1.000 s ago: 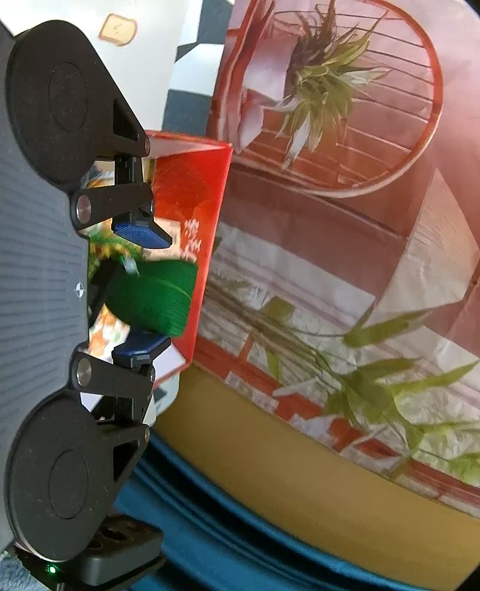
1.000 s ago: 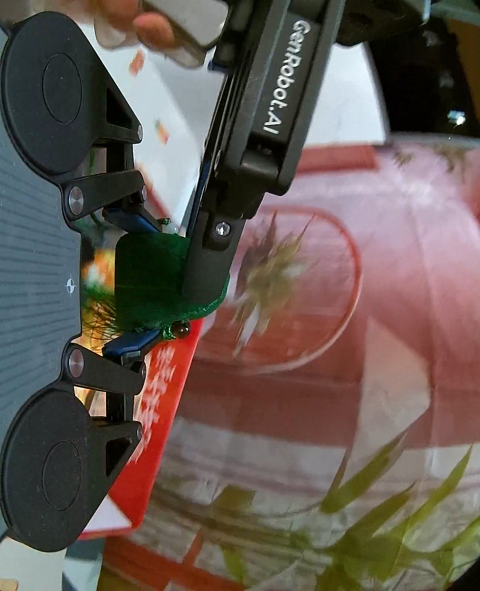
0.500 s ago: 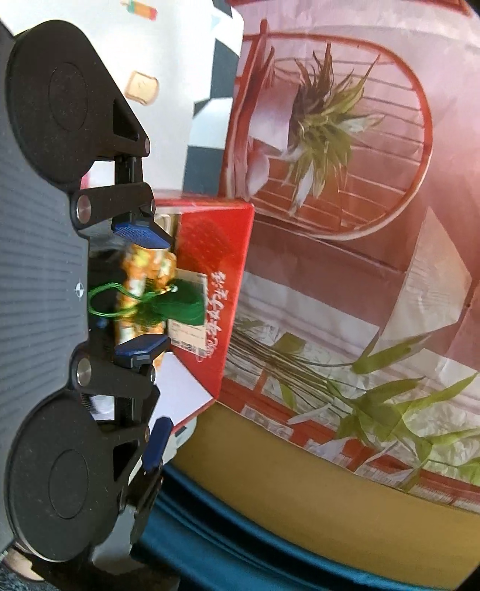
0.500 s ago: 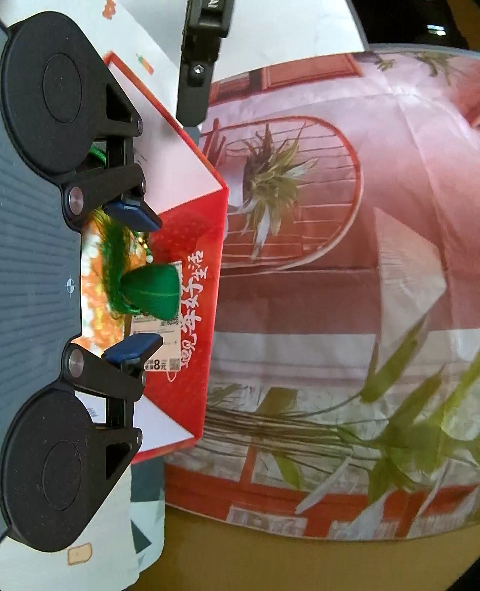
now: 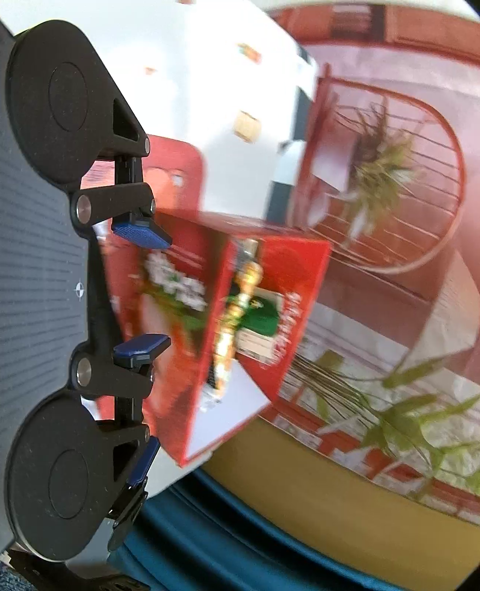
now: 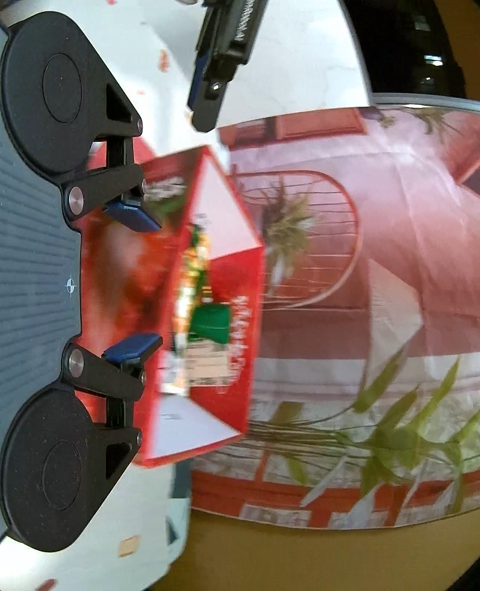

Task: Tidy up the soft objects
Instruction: 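Move both grippers down to the black eye mask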

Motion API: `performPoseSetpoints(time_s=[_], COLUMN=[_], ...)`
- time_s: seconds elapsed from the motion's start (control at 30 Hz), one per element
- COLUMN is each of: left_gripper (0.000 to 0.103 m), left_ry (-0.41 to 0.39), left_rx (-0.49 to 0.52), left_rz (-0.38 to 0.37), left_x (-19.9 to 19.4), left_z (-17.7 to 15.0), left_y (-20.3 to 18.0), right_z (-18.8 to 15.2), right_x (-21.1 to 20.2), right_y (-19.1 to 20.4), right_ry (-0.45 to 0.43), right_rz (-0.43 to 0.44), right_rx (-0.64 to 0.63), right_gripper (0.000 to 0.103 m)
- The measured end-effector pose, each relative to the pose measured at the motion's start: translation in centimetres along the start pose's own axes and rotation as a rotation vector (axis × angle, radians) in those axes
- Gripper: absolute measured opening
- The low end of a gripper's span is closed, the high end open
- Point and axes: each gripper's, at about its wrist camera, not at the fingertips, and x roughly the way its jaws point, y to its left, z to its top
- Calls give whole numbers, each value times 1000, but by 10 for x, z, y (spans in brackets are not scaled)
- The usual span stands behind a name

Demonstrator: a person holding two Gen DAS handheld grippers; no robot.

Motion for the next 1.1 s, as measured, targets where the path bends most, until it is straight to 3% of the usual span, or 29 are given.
performPoseSetpoints(time_s=[0.27, 0.4, 0.8, 1.1], left_gripper=[53, 53, 54, 60], left_ry=[93, 115, 121, 91], left_rx=[-52, -13, -2, -2], left_rz=[49, 53, 100, 137], left_x=[11, 16, 25, 25], left_z=[-37, -46, -55, -53], left_y=[9, 1, 4, 4], right_z=[-34, -40, -64, -74], right_x=[-5, 3, 48, 53], right_y=[-10, -17, -22, -19], right_ry=[79, 101, 225, 231], right_rz=[-24, 3, -50, -60], right_rx=[64, 95, 105, 71], right_gripper=[57, 58, 58, 63])
